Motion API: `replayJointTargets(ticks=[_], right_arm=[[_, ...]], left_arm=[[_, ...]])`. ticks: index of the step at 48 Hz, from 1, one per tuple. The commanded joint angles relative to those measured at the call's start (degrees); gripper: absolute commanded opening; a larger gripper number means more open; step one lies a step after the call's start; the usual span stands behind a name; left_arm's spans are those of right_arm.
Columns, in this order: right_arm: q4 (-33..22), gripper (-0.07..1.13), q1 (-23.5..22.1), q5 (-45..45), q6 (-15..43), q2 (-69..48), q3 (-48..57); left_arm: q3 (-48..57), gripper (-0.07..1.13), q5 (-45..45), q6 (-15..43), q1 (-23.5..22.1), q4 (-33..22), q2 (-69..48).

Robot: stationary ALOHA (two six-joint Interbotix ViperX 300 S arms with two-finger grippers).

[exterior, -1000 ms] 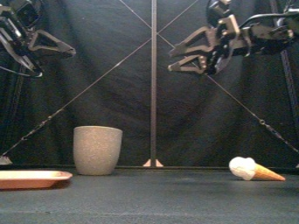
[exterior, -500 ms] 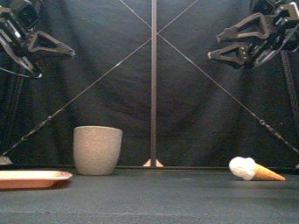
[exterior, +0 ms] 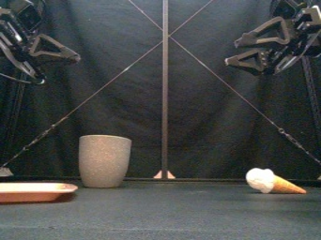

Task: Pick the pink ball then place it in the grey bowl
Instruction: Drop pink ball in the grey bowl and return to neutral

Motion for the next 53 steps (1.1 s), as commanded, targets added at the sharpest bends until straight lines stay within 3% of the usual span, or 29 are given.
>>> replayJointTargets(ticks=[1, 53], right_arm=[[0.1, 0.94, -0.4, -0.5, -0.2, -0.3, -0.7], [0.1, 0.94, -1.7, -0.5, -0.3, -0.4, -0.4]], left_arm=[[-0.8, 0.06, -0.3, -0.1, 0.0, -0.2, 0.1], [0.1, 0.06, -0.1, 0.1, 0.0, -0.2, 0.1]])
